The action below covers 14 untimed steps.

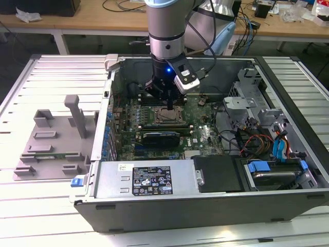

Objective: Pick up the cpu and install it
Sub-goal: 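Install the second cpu locking lever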

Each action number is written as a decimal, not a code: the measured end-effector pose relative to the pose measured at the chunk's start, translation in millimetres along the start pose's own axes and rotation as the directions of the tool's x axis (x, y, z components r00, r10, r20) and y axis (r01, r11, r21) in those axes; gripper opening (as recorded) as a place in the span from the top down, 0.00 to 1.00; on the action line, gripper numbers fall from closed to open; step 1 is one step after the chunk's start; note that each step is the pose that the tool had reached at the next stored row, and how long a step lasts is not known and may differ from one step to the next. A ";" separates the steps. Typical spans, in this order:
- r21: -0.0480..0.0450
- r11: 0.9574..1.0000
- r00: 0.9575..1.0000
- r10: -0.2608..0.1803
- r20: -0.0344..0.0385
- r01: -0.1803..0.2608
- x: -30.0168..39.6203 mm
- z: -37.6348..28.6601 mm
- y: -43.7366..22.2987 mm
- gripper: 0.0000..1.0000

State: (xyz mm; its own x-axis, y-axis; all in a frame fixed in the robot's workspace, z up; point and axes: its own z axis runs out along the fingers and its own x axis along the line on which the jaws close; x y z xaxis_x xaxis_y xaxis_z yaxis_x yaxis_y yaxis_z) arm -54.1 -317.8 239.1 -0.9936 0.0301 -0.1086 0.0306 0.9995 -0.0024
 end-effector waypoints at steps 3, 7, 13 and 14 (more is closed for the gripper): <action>0.000 1.000 1.000 0.000 0.000 0.000 -0.8 -6.8 0.0 0.89; 0.000 1.000 1.000 0.000 0.000 0.000 -1.5 -13.1 0.0 0.89; -0.001 1.000 1.000 0.000 0.000 0.000 -1.7 -13.6 -5.4 0.89; -0.001 1.000 1.000 0.000 0.000 0.000 -1.8 -13.6 -7.3 0.89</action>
State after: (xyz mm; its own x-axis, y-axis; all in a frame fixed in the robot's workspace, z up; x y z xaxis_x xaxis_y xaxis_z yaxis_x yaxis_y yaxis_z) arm -54.0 -325.0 252.8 -0.9936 0.0301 -0.1087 0.0305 0.9995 -0.0018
